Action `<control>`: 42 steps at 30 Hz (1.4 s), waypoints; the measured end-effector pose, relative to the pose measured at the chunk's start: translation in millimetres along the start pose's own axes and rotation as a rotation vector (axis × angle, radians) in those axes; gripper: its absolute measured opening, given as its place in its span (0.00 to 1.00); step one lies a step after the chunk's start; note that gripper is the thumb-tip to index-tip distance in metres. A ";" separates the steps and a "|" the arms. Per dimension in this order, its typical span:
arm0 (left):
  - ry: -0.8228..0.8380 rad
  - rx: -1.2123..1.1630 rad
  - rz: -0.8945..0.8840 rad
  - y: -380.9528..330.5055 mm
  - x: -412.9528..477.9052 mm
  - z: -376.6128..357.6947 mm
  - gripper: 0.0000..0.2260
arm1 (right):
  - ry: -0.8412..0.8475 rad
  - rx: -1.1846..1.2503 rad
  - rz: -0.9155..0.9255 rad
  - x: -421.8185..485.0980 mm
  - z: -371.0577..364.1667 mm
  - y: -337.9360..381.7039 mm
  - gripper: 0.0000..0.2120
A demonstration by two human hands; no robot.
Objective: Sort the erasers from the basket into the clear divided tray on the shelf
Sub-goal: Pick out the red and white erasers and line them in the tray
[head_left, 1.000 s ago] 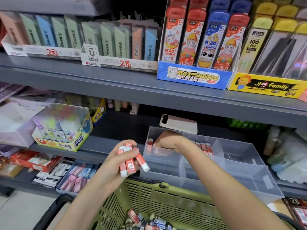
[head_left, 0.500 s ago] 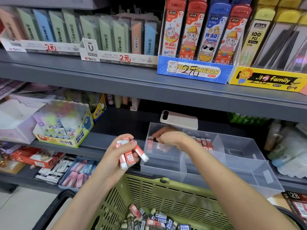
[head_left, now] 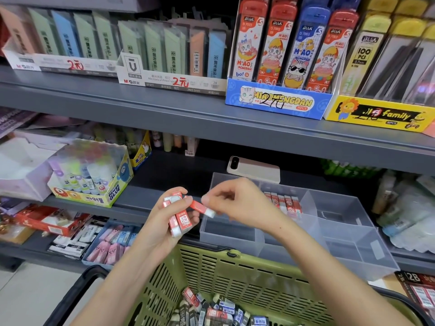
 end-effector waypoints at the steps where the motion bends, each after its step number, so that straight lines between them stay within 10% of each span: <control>1: -0.001 0.012 -0.019 -0.8 0.3 0.0 0.10 | 0.053 0.034 -0.039 -3.8 -5.2 -0.1 0.06; 8: 0.056 0.084 -0.123 -5.3 -4.4 -4.2 0.10 | -0.187 0.645 -0.169 -7.7 -0.5 -19.3 0.08; 13: -0.038 0.100 -0.086 -2.9 -3.6 -0.5 0.12 | -0.463 0.229 -0.121 10.2 53.5 -30.9 0.12; 27: -0.018 0.100 -0.048 0.0 -0.8 0.5 0.16 | -0.038 -0.471 -0.389 61.3 19.1 -62.1 0.09; 37: -0.005 0.149 -0.052 -0.1 -0.7 0.8 0.16 | 0.098 -0.474 -0.349 59.2 14.5 -63.1 0.15; 42: -0.069 0.087 -0.016 4.3 0.6 6.9 0.12 | -0.337 -0.396 0.045 28.7 13.2 -15.3 0.09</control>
Point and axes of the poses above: each hand's wrist, its own x-axis towards the middle knuckle, its own z-axis out of the back of the hand, y = z × x, the point moved 6 cm from there along x, towards the middle knuckle, and after that the axes turned 11 degrees about x, right-handed, at the moved point
